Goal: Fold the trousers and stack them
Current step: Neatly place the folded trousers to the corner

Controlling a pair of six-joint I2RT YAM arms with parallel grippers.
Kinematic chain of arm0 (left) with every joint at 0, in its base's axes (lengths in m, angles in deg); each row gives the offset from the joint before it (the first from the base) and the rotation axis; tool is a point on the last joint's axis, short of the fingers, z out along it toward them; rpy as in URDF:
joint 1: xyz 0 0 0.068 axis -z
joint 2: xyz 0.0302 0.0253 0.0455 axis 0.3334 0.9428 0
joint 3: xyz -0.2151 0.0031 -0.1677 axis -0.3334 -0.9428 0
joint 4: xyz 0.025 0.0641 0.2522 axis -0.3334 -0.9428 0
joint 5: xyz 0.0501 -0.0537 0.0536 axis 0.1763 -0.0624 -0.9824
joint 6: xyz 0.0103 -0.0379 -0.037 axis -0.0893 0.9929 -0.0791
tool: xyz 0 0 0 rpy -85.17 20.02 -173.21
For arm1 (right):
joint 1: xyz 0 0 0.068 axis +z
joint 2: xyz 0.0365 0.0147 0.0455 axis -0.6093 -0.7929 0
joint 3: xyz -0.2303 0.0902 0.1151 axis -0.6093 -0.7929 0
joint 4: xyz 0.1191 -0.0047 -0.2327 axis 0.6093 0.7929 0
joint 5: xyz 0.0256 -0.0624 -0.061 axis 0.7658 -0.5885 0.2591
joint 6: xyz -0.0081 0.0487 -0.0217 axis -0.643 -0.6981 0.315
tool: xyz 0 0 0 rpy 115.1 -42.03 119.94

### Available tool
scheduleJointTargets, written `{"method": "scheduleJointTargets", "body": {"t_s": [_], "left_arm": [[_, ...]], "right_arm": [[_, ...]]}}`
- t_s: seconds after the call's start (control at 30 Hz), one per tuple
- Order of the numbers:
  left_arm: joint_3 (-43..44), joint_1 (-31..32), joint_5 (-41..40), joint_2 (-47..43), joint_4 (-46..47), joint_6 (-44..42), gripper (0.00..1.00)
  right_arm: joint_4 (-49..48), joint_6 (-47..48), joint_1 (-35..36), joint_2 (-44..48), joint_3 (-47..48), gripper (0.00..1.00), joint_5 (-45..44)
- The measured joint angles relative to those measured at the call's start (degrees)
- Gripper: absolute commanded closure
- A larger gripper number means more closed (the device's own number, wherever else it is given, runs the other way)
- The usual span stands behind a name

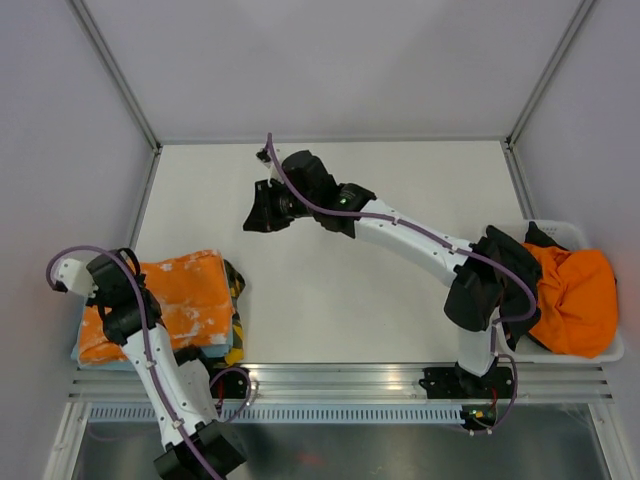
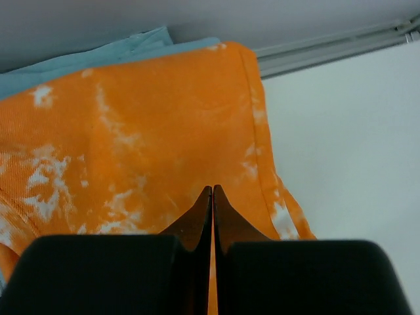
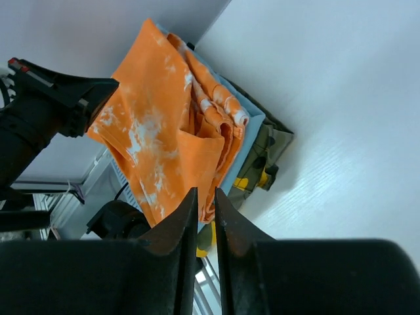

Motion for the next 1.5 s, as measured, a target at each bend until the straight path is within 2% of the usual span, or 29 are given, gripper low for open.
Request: {"method": "scheduleJointTargets", "body": {"t_s": [0.27,0.5,0.67,0.8,0.97,1.07,1.27,1.5], "left_arm": [[-11.69,-0.28,-7.8,3.37,1.79,16.2,0.98],[-12.28,-0.79,-14.91,5.86,-4.44,30.1,0.98],[-8.44,-1.01,-15.87,5.84,-10.05,31.69,0.98],[-2.73,-1.14,-16.57,2.14,-14.75,31.17,0.98],[5.73,-1.14,-21.35,2.29,-20.92,31.45,0.98],[4.24,-1.14,-23.71,2.27,-23.52,33.62,0.98],[-7.96,-1.14,-24.92,3.85,-24.17,37.77,0.98],[-8.44,-1.14,-24.87,7.89,-23.37,40.85,0.98]], "right_arm": [[-4.5,-2.58,2.51,-4.74,-3.5,0.82,4.44],[-8.7,-3.69,2.67,-4.81,-8.61,0.81,5.05],[-10.12,-3.91,4.85,-5.14,-8.61,0.82,4.74],[-11.26,-4.15,7.1,-8.7,-3.61,0.84,4.81],[-14.03,-4.37,9.7,-12.81,-0.74,0.83,4.68],[-15.34,-4.35,10.6,-16.0,0.7,0.83,4.5],[-15.06,-3.3,11.08,-23.45,3.54,0.84,2.21],[-15.04,-2.34,11.28,-23.76,3.23,0.85,0.22]]}}
